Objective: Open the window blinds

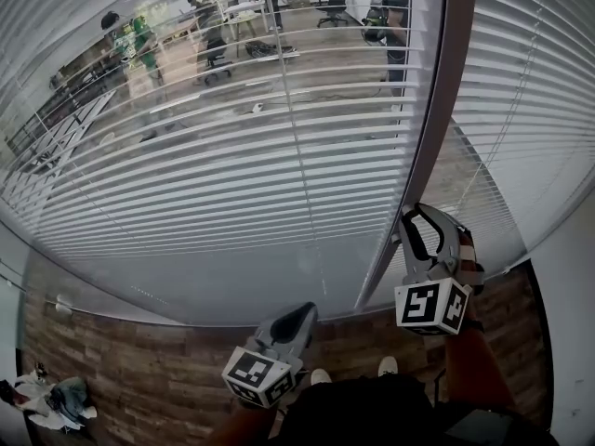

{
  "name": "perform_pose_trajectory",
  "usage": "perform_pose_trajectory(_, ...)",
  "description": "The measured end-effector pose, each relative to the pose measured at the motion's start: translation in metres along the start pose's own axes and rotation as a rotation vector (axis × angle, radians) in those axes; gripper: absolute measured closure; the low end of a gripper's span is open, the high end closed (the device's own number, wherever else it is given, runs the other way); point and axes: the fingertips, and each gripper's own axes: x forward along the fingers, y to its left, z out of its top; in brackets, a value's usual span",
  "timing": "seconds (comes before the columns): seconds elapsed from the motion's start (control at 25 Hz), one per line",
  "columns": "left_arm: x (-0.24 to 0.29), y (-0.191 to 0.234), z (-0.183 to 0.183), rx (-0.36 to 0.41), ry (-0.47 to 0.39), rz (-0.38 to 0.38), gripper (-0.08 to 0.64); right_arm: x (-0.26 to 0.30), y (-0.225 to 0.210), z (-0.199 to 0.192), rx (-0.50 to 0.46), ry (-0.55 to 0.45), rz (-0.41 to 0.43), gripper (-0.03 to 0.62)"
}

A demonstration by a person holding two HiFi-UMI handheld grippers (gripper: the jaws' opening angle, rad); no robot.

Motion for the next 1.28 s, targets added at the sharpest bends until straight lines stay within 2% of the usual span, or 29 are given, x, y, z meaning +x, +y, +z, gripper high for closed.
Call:
perform_pose_trajectory(0.2, 0.005, -0.003, -0.005, 0.004, 0.002, 0.009, 0.558, 0.001, 0.002, -0.012, 0.0, 0.002, -0.011, 0.439)
perform_pose_trajectory(0.52, 0.008, 0.0, -0.001, -0.001, -0.001, 0.0, 0.558, 0.006, -0.006, -0.006, 0.034, -0.011, -0.002, 0.437)
perform_pose_trajectory(0.92, -0.012, -0.006, -0.012, 0.007, -0.001, -0.006, 0.559, -0.019, 0.007, 0.0, 0.092, -0.031, 0.009, 0.441)
perform_pose_trajectory(1.12, -0.018, -0.013, -0.017, 0.01, -0.003, -0.017, 0.558, -0.034, 0.007, -0.002, 0.166, -0.046, 0.008, 0.468)
perform_pose_trajectory(1.28, -0.02, -0.009, -0.01, 0.01, -0.002, -0.024, 0.559, -0.036, 0.0, 0.008, 0.316, -0.112, 0.022, 0.513)
